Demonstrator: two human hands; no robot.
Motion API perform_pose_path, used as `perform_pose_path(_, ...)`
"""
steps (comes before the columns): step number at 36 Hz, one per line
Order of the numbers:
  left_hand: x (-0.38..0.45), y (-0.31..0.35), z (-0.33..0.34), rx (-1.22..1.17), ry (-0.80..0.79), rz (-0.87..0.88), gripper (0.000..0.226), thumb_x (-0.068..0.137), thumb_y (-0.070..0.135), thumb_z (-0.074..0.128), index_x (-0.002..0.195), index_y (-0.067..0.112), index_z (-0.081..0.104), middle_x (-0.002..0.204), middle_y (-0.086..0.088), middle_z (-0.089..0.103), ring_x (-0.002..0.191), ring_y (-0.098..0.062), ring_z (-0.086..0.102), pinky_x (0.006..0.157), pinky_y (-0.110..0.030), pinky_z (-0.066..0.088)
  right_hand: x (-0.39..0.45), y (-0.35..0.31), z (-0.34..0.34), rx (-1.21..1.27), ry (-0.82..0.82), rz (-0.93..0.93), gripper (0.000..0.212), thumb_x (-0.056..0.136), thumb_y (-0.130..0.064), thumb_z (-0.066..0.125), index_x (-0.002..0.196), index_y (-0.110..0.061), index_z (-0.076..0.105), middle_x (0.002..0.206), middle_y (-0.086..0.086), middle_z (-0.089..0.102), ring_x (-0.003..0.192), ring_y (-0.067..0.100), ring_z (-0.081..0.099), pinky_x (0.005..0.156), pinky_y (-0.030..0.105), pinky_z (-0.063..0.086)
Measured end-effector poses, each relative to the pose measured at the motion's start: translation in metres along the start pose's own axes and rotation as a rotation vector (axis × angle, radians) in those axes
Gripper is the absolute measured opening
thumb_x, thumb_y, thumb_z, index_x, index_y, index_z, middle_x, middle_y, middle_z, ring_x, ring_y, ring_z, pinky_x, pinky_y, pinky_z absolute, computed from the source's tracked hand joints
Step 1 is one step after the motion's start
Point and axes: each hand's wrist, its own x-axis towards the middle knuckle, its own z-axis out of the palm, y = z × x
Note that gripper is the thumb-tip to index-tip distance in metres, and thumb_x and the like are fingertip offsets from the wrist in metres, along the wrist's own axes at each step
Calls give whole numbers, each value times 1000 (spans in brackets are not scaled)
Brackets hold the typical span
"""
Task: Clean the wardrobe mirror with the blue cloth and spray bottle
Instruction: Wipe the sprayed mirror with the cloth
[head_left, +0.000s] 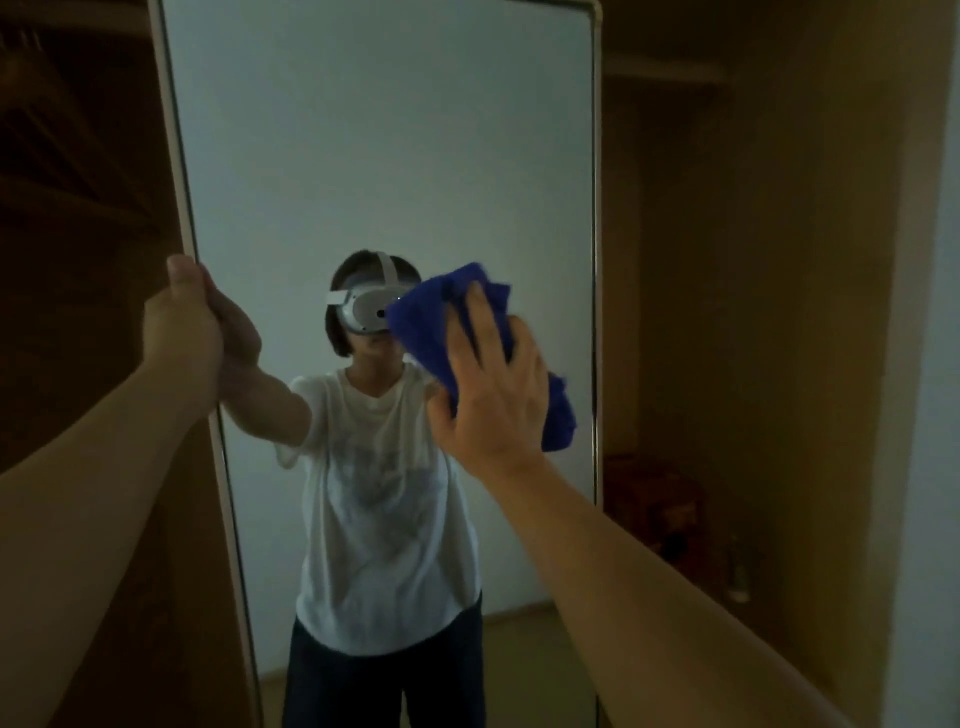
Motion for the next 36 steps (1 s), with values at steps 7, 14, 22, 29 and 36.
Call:
perform_pose_path(7,-6,-25,-19,-59,-108,-153,44,92,56,33,86,21,59,68,5,63,72,-9,56,73,-30,44,-60,-46,9,-17,-203,-267,75,70,-32,62,140,-21,36,153,2,24,124,40,36,95,55,41)
perform_pose_path(14,-31,-126,-51,-161,-242,-395,41,91,50,44,74,20,66,70,0,70,72,-18,65,71,-34,50,-1,-31,-8,-230,-209,-525,55,84,-22,45,139,-21,46,148,3,40,118,40,50,86,51,45)
perform_pose_path(22,-41,-178,-39,79,-130,-529,60,83,72,33,80,17,58,86,-5,55,75,-20,51,76,-34,33,61,-63,1,-230,-176,-200,67,81,-18,58,144,-19,34,155,5,27,130,42,35,97,53,36)
perform_pose_path(29,-56,-146,-49,-112,-348,-455,43,99,37,31,127,12,51,124,-14,58,113,-28,55,97,-38,42,-22,-110,42,-155,-238,-484,58,85,-18,41,142,-22,37,154,3,29,127,42,36,98,57,35)
perform_pose_path(36,-66,-135,-58,-411,-419,-466,38,100,35,29,130,18,44,125,-7,57,115,-22,54,103,-41,39,-60,-111,58,-148,-256,-517,61,81,-20,49,141,-22,39,154,2,29,127,41,31,97,55,31)
